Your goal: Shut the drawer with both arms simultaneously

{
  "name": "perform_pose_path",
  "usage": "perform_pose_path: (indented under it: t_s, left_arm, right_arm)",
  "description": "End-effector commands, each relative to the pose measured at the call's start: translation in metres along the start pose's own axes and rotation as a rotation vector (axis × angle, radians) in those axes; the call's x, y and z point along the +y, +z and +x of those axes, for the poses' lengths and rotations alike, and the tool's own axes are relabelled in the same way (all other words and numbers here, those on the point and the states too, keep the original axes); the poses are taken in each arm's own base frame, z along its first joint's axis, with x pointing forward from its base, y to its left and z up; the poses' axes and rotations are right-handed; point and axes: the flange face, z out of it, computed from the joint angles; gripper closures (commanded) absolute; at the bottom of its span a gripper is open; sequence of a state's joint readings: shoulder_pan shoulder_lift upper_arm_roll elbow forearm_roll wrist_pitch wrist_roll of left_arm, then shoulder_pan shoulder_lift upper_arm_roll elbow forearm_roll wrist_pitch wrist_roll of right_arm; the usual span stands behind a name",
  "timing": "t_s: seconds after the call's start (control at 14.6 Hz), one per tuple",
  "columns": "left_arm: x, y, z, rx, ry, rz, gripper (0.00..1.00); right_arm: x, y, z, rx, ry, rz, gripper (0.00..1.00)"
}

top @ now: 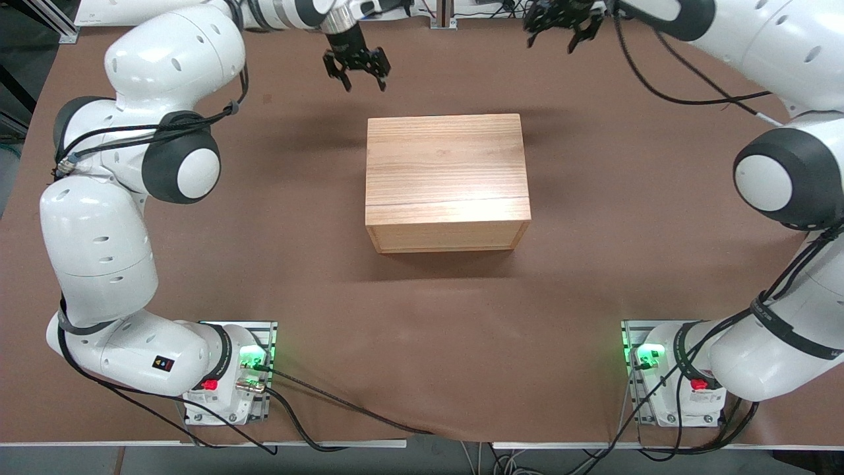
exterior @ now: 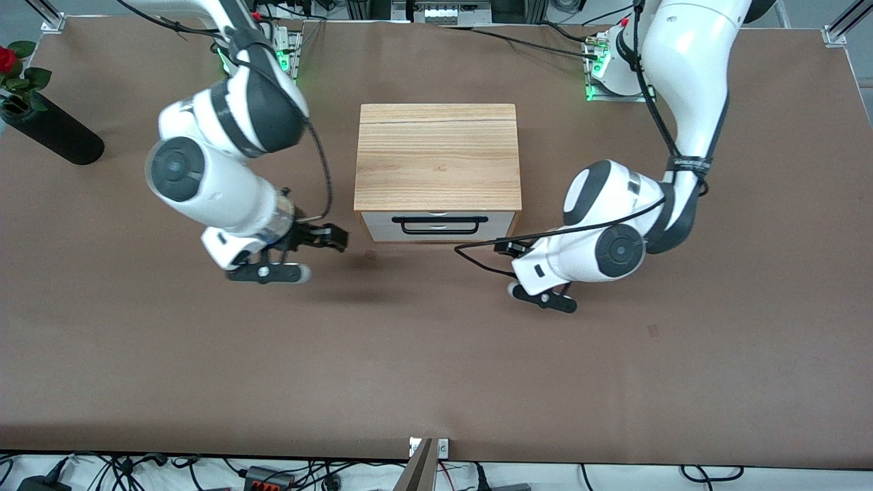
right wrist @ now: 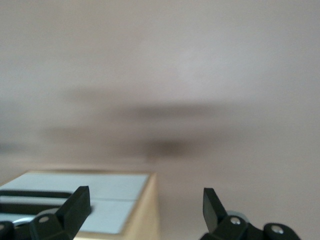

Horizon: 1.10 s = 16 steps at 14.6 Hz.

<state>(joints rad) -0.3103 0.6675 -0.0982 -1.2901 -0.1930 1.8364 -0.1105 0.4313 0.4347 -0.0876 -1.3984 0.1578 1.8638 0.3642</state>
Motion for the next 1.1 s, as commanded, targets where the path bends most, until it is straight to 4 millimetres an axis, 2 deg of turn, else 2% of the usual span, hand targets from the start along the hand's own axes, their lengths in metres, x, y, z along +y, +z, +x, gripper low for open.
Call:
perform_pose_path:
  t_s: [0.0, 0.07, 0.14, 0.21, 0.34, 0.41, 0.55, 0.62, 0.69, 0.75, 0.82, 0.89, 1.03]
  left_arm:
    - [-0.016, -0.065, -0.010, 0.081, 0.017, 0.095, 0.00]
    - [-0.032, -0.090, -0.019, 0.084, -0.004, 0.118, 0.00]
    - [-0.045, -0.110, -0.029, 0.066, -0.029, 0.120, 0.00]
    - [-0.070, -0.135, -0.042, 0.051, -0.069, 0.120, 0.00]
    - [-0.113, -0.179, -0.063, 0.061, -0.132, 0.114, 0.00]
    - [-0.131, -0.197, -0.074, 0.064, -0.163, 0.113, 0.00]
    - [-0.173, -0.228, -0.097, 0.064, -0.230, 0.107, 0.00]
    - [-0.184, -0.241, -0.106, 0.075, -0.250, 0.106, 0.00]
    - [-0.184, -0.250, -0.112, 0.088, -0.255, 0.107, 0.00]
    - [-0.188, -0.254, -0.114, 0.097, -0.262, 0.106, 0.00]
    - [-0.200, -0.259, -0.117, 0.105, -0.282, 0.103, 0.00]
    - [-0.208, -0.262, -0.119, 0.110, -0.293, 0.093, 0.00]
    - [-0.215, -0.267, -0.124, 0.117, -0.310, 0.101, 0.00]
  right_arm:
    - [0.060, -0.035, 0.005, -0.022, 0.027, -0.060, 0.00]
    - [0.080, -0.041, 0.006, -0.046, 0.004, -0.066, 0.00]
    - [0.094, -0.068, 0.005, -0.042, -0.049, -0.064, 0.00]
    - [0.105, -0.086, 0.003, -0.054, -0.080, -0.072, 0.00]
    - [0.143, -0.103, 0.004, -0.088, -0.092, -0.108, 0.00]
    - [0.153, -0.110, 0.002, -0.097, -0.095, -0.110, 0.00]
    - [0.167, -0.139, -0.016, -0.094, -0.076, -0.107, 0.00]
    - [0.174, -0.137, -0.026, -0.113, -0.068, -0.104, 0.00]
    - [0.196, -0.140, -0.043, -0.115, -0.036, -0.095, 0.00]
    - [0.208, -0.135, -0.055, -0.110, -0.025, -0.084, 0.00]
    - [0.210, -0.136, -0.072, -0.074, -0.036, -0.084, 0.00]
    - [0.214, -0.127, -0.083, -0.036, -0.040, -0.100, 0.00]
    - [0.224, -0.127, -0.088, -0.004, -0.021, -0.099, 0.00]
